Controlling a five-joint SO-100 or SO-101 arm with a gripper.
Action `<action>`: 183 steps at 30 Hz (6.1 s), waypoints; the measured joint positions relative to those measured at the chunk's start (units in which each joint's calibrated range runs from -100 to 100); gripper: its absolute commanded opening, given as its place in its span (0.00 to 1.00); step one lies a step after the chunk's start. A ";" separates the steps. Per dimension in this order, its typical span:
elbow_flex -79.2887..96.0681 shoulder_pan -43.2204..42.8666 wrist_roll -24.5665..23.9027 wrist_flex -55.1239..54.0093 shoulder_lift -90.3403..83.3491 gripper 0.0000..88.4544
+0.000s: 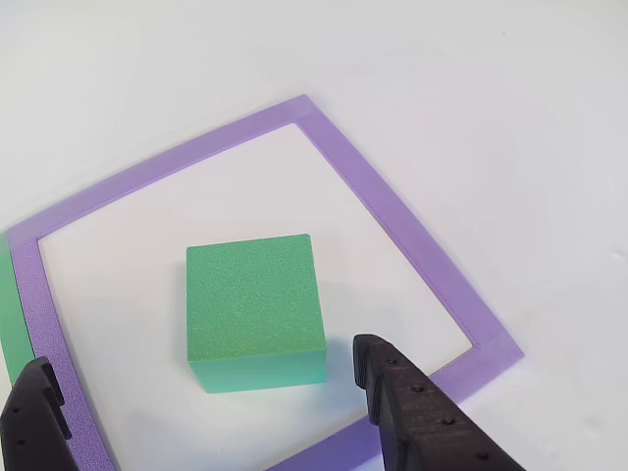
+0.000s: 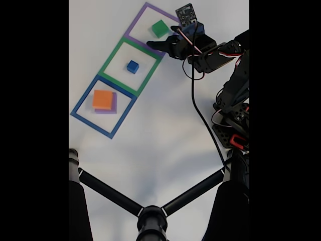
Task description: Tower of hanoi
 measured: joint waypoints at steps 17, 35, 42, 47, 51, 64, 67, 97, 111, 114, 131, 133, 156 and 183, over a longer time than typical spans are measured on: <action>-5.25 -0.19 0.00 -0.95 5.04 0.30; -5.68 -1.26 0.00 -0.95 5.29 0.11; -5.68 -1.26 0.00 -0.95 5.29 0.07; -5.85 -1.55 0.00 3.32 3.44 0.07; -5.85 -2.43 0.00 13.14 -4.11 0.06; -27.53 -11.66 0.00 81.68 -42.57 0.06; -36.39 -15.65 0.00 95.77 -45.59 0.06; -13.33 -45.19 0.78 74.40 -55.00 0.07; -2.67 -51.31 0.20 37.36 -39.29 0.07; -2.67 -51.80 0.20 33.32 -35.26 0.08; -8.86 -53.35 0.78 22.56 -17.80 0.08; -9.03 -53.35 0.78 22.08 -17.13 0.08; -10.58 -53.35 0.78 15.83 -9.82 0.27; -54.80 -43.15 -6.26 88.64 -28.38 0.00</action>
